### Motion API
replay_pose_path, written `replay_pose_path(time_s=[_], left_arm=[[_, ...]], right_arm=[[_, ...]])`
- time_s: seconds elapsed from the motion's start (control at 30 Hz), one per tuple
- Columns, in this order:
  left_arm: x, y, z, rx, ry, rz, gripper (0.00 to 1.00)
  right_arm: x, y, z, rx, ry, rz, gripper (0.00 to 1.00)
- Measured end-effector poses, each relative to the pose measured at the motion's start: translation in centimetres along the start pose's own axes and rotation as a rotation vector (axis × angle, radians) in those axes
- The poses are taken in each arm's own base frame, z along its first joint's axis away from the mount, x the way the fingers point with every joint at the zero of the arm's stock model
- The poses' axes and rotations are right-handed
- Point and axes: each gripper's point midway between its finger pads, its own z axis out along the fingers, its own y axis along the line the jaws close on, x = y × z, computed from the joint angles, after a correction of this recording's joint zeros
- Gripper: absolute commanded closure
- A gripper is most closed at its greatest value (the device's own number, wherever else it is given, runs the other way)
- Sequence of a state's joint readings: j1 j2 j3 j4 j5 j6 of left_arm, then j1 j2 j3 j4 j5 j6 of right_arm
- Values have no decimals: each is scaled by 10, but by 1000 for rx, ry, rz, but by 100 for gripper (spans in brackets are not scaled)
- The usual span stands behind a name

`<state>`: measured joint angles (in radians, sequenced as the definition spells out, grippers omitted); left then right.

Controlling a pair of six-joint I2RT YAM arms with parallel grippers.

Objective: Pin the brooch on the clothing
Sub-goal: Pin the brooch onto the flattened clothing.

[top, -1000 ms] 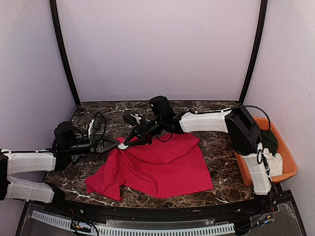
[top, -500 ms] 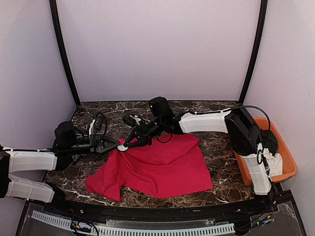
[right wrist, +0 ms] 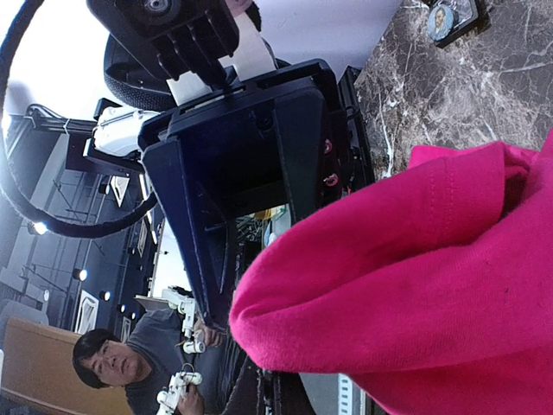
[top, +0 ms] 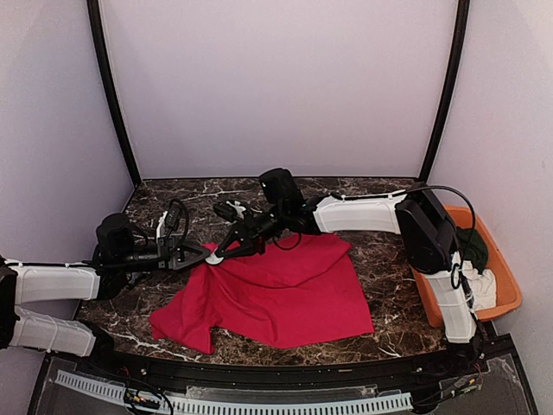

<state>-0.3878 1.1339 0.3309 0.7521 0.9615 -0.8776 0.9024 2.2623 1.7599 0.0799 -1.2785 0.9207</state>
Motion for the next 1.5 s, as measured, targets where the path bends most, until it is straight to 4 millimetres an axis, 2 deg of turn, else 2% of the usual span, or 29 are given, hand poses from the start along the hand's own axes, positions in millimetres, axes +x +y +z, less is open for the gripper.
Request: replay_pose_path(time_s=[0.23,0.77,0.87,1.1,1.3,1.5], left_arm=[[0,-1,0,0,0,3,74],[-5,-8,-2,33,-30,8,70],[-5,-8,-3,34,-34,2,76],[-4,-5,-5,29,-39,-7,82],[-4,-6,-5,29,-39,-5,75],[-3,-5,-4,33,-31,-11,76]], right_arm=[[-3,5,0,-3,-2,-12,100],[-2,6,0,-12,2,-28,100],[-2,6,0,-14,1,-32,100],[1,4,0,-25,6,-31,100],[2,8,-1,-28,7,-34,100],[1,8,-1,-28,7,-33,100]])
